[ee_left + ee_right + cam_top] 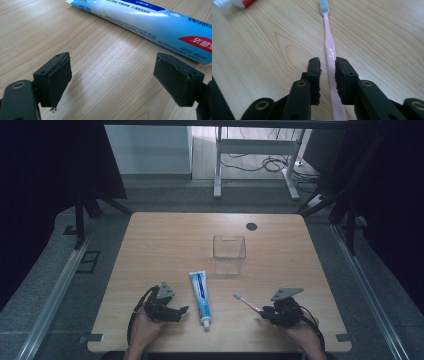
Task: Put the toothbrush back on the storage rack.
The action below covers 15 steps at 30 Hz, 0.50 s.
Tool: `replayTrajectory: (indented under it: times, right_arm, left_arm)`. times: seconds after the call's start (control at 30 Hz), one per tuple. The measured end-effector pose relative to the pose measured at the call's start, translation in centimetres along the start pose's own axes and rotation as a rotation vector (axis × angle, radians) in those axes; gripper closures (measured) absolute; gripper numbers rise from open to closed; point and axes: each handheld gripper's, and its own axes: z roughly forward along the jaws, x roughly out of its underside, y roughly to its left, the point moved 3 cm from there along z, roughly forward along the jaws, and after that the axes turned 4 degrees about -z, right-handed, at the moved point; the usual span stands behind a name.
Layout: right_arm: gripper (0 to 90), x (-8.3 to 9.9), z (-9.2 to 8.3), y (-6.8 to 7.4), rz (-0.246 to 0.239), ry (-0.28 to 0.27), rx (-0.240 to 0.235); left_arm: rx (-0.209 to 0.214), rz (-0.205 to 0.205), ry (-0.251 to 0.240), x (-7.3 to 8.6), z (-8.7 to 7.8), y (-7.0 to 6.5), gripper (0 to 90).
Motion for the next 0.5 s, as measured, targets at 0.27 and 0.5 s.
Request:
replayTrajectory:
  times: [0.27, 0.5]
  right_arm:
    - [62.6, -0.7, 0.1, -0.5, -0.033, 0.087, 0.026]
    - [59.7, -1.4, 0.5, -0.6, -0.054, 0.180, 0.020]
  left_arm:
    - [0.000, 0.003, 0.002, 0.0, 0.0, -0.1, 14.9]
    - [-0.001, 0.007, 0.007, 0.0, 0.1, -0.1, 14.9]
